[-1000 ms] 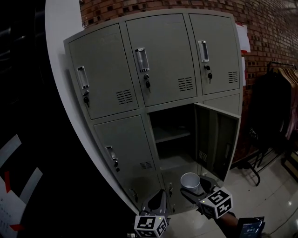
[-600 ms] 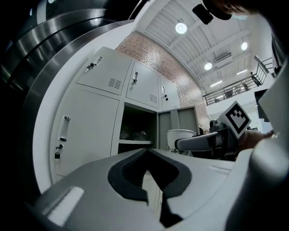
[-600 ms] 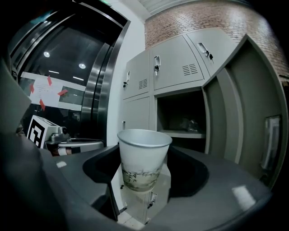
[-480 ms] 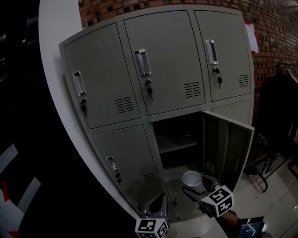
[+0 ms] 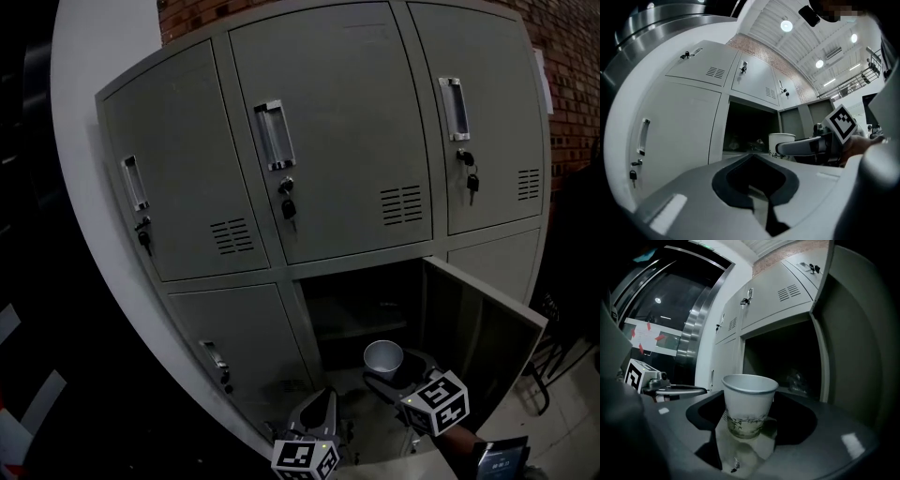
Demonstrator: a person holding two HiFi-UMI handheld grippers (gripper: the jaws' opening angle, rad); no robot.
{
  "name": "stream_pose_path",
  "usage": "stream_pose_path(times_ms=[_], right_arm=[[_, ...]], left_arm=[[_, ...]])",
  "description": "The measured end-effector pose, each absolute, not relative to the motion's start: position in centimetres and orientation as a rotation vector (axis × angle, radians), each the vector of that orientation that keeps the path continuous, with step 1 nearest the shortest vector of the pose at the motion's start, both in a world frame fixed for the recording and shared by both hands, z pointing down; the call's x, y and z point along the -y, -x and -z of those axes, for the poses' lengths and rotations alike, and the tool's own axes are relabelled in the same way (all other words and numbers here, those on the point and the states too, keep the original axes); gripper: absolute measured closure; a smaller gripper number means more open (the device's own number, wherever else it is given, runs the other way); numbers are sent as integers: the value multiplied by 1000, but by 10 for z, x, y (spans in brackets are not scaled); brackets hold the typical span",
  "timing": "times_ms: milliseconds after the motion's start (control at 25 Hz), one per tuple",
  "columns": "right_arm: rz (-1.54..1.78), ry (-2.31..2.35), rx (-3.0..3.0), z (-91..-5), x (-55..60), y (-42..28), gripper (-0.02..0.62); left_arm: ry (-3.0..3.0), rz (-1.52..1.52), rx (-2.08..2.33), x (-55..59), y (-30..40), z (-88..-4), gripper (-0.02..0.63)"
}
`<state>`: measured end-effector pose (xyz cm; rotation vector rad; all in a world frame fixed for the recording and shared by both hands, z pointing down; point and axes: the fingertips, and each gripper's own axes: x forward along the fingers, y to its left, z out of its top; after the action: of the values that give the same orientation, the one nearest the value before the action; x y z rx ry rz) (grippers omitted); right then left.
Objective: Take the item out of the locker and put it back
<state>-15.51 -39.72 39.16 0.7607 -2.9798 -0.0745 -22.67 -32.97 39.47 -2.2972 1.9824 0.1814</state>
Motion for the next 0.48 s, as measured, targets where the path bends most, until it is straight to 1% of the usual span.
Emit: stream_pose_path(times_ms=[280,480], right_arm=[[79,-709,2987,-394,437,175,283],[97,-729,2981,-380,459,192,284]], left_arm=[[2289,-159,-2020,362,238,-408,611],[2311,-163,-1991,388,251,-399,611]])
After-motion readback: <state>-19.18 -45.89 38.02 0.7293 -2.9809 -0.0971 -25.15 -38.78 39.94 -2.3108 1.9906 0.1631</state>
